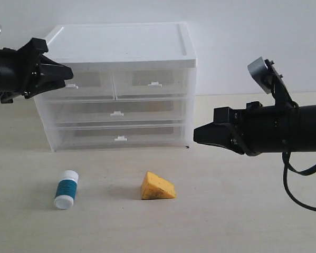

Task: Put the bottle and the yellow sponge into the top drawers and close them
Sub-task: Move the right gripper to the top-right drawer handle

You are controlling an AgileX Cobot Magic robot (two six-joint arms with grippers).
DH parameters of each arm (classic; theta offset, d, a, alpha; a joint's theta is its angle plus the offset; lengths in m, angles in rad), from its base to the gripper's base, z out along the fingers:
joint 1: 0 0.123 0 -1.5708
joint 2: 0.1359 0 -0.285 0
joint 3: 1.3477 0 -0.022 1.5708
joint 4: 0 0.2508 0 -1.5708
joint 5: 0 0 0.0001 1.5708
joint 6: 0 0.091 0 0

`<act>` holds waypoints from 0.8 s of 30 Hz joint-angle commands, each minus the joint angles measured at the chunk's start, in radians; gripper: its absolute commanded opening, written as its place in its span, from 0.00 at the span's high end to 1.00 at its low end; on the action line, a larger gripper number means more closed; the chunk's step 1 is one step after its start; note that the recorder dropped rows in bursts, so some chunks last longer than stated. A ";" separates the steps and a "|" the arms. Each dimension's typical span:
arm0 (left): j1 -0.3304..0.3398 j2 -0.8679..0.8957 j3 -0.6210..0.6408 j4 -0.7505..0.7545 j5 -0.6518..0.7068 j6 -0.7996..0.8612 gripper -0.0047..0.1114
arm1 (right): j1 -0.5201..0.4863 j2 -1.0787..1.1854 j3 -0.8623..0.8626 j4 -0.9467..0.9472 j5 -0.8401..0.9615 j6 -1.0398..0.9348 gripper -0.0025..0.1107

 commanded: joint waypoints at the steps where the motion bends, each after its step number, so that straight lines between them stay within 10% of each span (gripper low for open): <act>1: 0.035 0.043 -0.007 -0.064 0.114 -0.033 0.68 | -0.003 -0.002 -0.005 0.009 -0.033 0.002 0.98; 7: 0.052 0.098 -0.011 -0.119 0.155 0.011 0.70 | -0.003 -0.002 -0.005 0.009 0.021 -0.019 0.98; 11: 0.053 0.105 -0.013 -0.201 0.160 0.080 0.93 | -0.003 -0.002 -0.005 0.009 -0.019 -0.035 0.98; 24: 0.053 0.186 -0.058 -0.222 0.162 0.067 0.93 | -0.003 0.200 -0.175 0.009 0.163 0.072 0.98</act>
